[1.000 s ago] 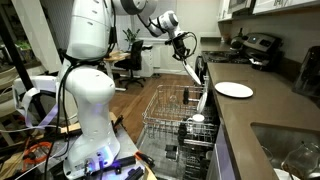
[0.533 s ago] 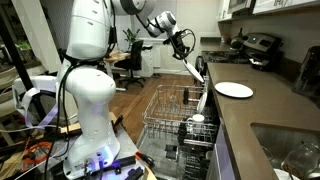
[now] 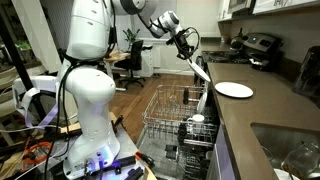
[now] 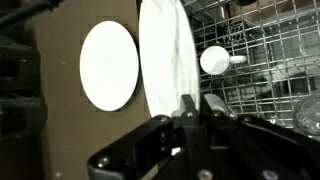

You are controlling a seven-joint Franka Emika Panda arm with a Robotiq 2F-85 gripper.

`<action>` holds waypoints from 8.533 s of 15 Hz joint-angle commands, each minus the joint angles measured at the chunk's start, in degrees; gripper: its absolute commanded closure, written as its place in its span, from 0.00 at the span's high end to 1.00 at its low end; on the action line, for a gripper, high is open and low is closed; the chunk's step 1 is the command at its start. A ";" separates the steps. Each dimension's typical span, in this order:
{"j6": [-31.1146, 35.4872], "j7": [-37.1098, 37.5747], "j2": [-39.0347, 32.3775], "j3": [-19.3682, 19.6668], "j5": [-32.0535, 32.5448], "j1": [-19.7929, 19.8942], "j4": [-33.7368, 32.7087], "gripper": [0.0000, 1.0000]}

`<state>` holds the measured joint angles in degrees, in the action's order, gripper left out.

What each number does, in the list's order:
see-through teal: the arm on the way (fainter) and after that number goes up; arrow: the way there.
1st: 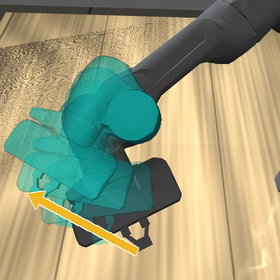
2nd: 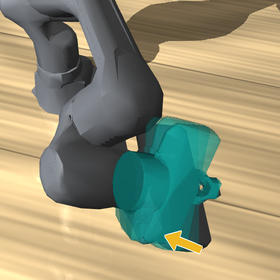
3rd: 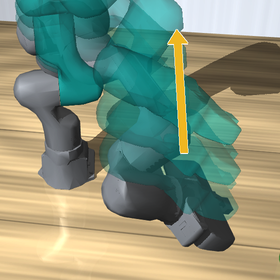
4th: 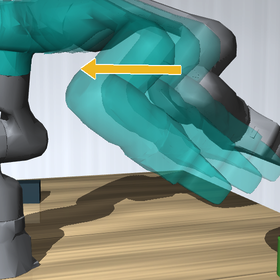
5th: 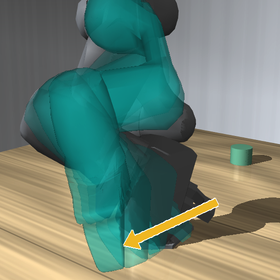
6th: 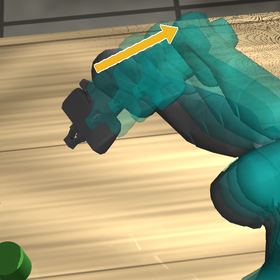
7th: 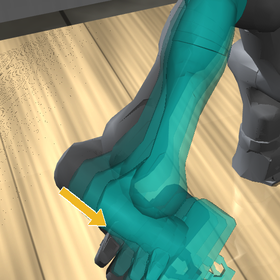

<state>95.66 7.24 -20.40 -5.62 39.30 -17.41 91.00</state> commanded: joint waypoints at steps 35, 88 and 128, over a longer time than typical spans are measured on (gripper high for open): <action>8.46 -0.11 -3.33 5.12 6.00 9.39 1.55 0.05; 17.60 3.45 -13.62 7.59 19.73 9.95 -3.27 0.02; 29.33 -11.92 -7.68 0.14 6.28 10.47 -0.05 0.97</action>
<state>122.34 0.41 -30.68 -4.10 49.44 -7.54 88.16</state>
